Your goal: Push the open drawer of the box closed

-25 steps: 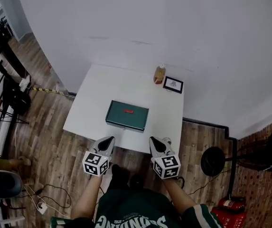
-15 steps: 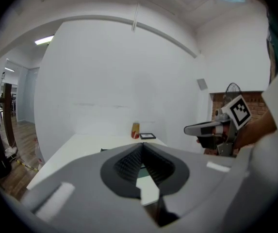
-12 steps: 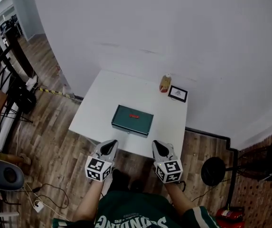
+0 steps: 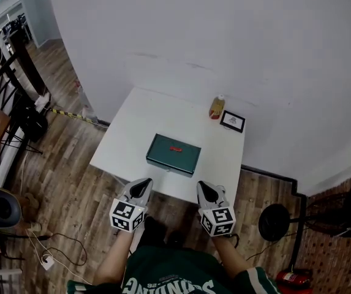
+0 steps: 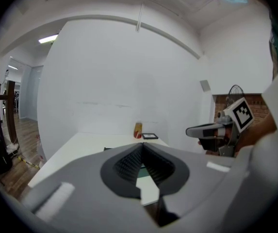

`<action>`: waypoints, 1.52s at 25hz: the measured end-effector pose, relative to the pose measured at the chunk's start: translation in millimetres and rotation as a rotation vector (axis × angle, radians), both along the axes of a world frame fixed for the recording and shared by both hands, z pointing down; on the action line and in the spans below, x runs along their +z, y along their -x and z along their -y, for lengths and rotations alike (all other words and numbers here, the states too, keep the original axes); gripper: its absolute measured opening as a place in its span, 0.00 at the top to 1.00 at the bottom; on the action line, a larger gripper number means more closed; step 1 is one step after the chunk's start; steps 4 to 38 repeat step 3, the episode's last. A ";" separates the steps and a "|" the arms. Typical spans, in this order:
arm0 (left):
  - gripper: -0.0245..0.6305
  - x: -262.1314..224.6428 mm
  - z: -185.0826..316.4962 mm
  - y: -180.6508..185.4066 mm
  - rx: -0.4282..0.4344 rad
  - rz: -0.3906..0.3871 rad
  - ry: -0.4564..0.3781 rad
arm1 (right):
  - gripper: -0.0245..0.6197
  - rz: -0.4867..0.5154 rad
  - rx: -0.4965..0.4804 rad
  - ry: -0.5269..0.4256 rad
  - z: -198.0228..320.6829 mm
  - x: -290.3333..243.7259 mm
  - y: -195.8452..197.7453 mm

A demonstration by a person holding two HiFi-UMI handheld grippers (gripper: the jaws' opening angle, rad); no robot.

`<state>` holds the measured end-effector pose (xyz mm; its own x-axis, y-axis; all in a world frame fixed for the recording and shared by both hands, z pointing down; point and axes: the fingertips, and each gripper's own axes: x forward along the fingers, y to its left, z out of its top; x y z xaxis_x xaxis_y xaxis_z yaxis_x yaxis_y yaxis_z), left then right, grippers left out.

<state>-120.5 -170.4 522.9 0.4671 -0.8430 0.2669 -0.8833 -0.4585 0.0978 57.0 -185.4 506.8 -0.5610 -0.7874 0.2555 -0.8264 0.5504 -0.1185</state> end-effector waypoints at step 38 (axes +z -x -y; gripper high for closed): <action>0.88 4.1 -1.2 1.1 -0.001 -0.003 0.011 | 0.96 0.001 -0.004 0.002 -1.6 1.4 2.7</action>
